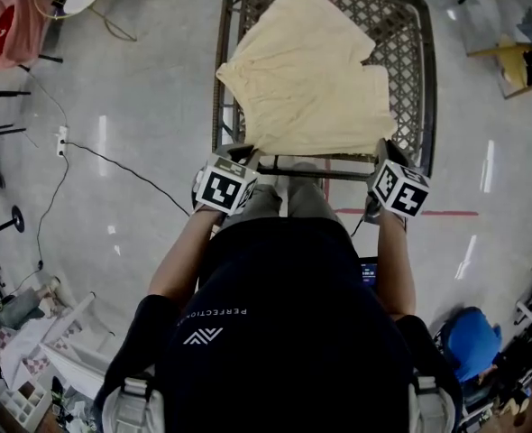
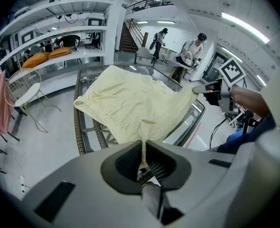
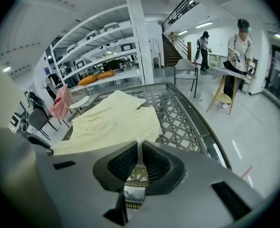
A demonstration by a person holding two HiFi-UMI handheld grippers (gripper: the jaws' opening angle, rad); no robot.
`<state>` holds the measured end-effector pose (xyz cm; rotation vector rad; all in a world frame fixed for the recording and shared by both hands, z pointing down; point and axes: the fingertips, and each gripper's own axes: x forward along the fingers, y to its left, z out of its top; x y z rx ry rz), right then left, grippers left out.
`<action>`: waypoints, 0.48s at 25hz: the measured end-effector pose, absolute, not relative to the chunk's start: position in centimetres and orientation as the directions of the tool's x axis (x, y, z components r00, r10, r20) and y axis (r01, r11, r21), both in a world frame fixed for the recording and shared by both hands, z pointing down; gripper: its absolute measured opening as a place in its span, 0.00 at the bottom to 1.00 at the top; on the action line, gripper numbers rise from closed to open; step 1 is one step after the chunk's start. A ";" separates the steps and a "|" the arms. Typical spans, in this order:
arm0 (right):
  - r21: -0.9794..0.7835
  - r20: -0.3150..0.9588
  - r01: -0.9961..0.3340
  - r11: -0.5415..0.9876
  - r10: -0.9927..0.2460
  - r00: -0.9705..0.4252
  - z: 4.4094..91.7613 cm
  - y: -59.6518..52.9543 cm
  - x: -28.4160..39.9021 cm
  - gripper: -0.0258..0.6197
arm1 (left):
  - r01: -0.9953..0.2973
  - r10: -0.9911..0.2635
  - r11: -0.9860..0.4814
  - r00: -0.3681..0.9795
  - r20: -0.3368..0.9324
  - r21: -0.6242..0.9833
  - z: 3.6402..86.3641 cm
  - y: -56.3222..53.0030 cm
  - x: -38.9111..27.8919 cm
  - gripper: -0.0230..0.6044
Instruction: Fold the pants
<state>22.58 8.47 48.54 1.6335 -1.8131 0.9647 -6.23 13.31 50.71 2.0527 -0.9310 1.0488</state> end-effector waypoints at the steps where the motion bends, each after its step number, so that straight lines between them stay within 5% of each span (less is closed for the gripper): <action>1: -0.167 0.766 -0.985 0.036 -0.625 -0.152 48.3 7.8 22.5 0.13 | -0.818 -0.304 -0.532 0.425 0.852 0.218 50.6 13.1 -6.3 0.09; 12: -0.204 0.733 -0.959 0.196 -0.619 -0.282 47.6 1.3 20.9 0.13 | -0.885 -0.356 -0.420 0.367 0.859 0.204 50.1 11.0 -6.6 0.09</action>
